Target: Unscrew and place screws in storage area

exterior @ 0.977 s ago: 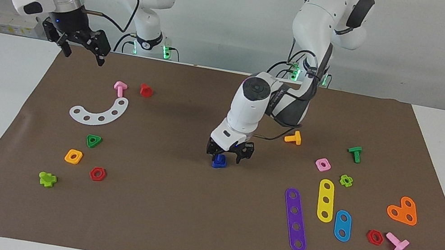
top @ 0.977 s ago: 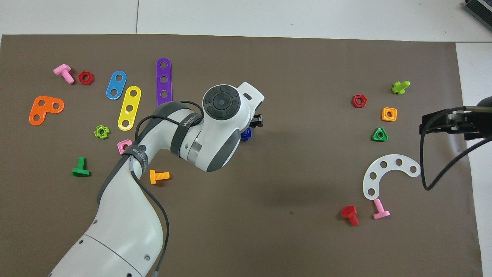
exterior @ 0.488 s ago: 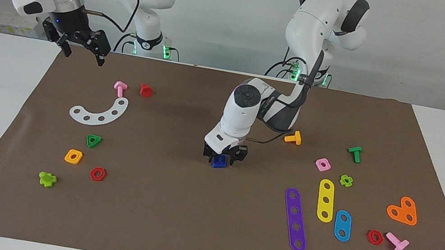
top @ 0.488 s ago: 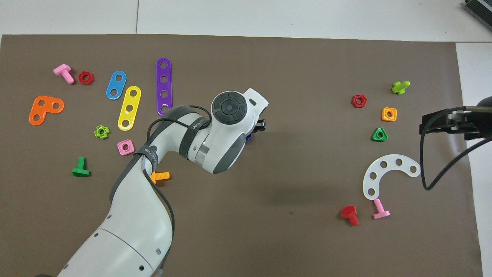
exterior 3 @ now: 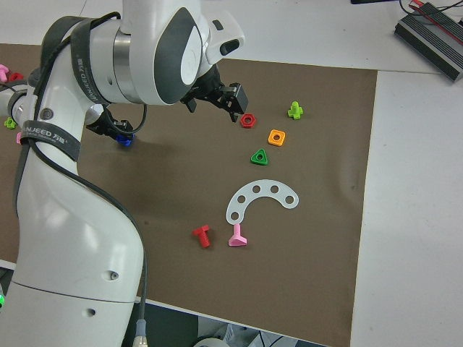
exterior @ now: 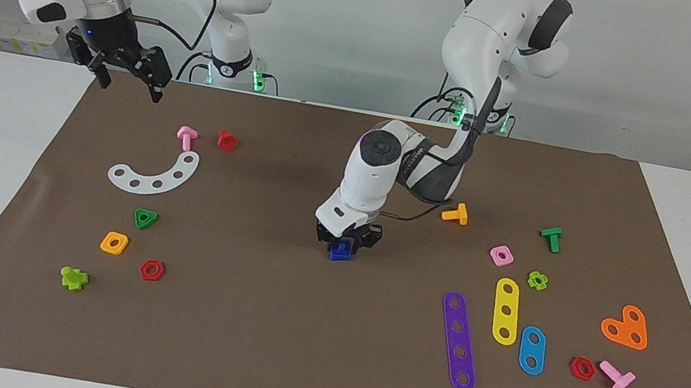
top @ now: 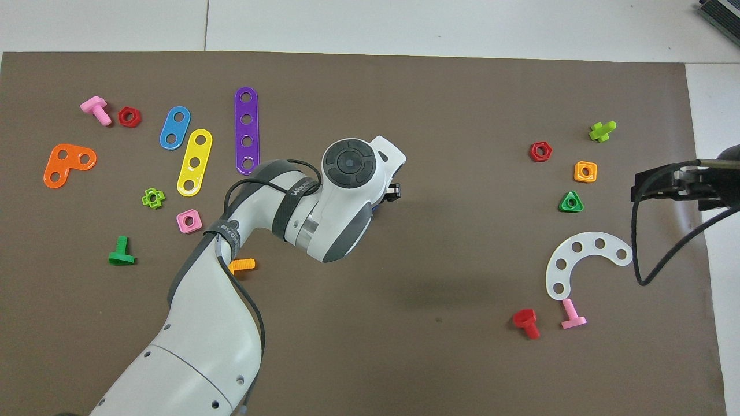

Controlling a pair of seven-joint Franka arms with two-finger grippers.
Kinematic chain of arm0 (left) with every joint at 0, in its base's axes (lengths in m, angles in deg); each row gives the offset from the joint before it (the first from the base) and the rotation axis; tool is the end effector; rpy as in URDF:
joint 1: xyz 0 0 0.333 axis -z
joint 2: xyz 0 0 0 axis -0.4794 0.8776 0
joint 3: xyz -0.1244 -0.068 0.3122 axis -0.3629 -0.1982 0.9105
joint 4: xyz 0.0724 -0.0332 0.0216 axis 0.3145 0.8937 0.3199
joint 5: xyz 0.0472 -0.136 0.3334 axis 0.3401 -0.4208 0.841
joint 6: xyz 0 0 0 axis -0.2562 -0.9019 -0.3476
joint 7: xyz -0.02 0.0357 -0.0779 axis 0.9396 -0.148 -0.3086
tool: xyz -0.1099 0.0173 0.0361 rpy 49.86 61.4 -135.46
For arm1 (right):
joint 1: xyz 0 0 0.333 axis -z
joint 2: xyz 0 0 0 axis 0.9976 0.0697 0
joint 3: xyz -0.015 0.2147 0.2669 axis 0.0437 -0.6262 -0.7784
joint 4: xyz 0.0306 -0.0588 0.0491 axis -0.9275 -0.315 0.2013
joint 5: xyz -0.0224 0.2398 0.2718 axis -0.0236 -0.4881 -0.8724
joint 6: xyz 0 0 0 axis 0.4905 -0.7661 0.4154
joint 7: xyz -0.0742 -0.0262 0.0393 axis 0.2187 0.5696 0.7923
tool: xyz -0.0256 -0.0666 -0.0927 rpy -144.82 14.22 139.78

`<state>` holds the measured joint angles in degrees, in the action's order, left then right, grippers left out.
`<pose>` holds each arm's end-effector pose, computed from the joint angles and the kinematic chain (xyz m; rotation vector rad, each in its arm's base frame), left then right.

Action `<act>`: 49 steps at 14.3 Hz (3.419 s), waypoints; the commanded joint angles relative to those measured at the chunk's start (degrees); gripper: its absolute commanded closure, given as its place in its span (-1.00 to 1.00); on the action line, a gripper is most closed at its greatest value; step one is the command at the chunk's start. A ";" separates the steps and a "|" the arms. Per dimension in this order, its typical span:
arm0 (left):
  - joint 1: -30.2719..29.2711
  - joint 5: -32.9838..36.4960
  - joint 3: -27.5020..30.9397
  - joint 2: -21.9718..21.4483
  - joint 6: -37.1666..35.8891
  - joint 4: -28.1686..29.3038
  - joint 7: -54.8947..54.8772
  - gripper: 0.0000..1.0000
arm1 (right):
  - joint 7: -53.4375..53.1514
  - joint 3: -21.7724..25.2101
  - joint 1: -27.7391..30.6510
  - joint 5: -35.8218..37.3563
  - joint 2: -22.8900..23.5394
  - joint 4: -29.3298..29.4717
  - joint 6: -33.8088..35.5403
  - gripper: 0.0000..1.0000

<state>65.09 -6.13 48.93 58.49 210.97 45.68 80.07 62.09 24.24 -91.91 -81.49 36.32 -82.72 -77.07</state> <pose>0.5505 -0.4306 0.3370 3.0499 -0.0120 0.0547 0.5086 -0.0001 0.6410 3.1188 -0.2282 -0.0104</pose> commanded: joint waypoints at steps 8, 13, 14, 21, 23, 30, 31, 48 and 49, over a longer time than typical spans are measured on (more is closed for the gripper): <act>0.56 -0.50 0.88 1.97 -10.65 -8.72 0.29 0.35 | 1.63 -0.18 0.37 -0.87 -1.13 -0.90 0.23 -1.00; -2.06 -1.20 1.41 3.30 -18.99 -16.37 0.20 0.34 | 1.63 -0.18 0.37 -0.87 -1.13 -0.90 0.23 -1.00; -3.73 -1.20 1.67 3.03 -20.67 -16.38 -0.15 0.35 | 1.63 -0.18 0.37 -0.87 -1.13 -0.90 0.23 -1.00; -16.74 -1.20 1.50 -3.38 -21.30 -4.18 -20.60 0.46 | 1.63 -0.09 0.36 -0.95 -1.13 -0.90 0.23 -1.00; -18.85 -1.20 1.50 -4.96 -21.21 -0.49 -26.41 0.46 | 1.54 -0.18 0.37 -0.87 -1.13 -0.90 0.23 -1.00; -22.56 -0.85 1.50 -9.72 -10.75 13.60 -36.54 -1.00 | 1.54 -0.18 0.28 -0.95 -1.13 -0.90 0.23 -1.00; -22.56 -0.85 1.50 -9.80 -10.75 12.72 -36.28 -1.00 | 1.54 -0.18 0.28 -0.87 -1.13 -0.90 0.23 -1.00; -29.85 6.62 2.20 -26.75 -41.60 -5.84 -36.45 -1.00 | 0.59 -0.62 -7.27 -1.74 4.73 -1.43 -9.42 -1.00; -29.85 6.62 2.20 -28.16 -41.34 -4.26 -36.45 -1.00 | -1.51 -0.62 -9.63 -2.27 7.72 -0.38 -11.70 -1.00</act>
<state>34.94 -1.05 51.15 34.55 169.66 36.55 44.03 63.01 23.85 -98.92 -82.39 38.82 -84.28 -84.72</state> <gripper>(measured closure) 0.000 0.000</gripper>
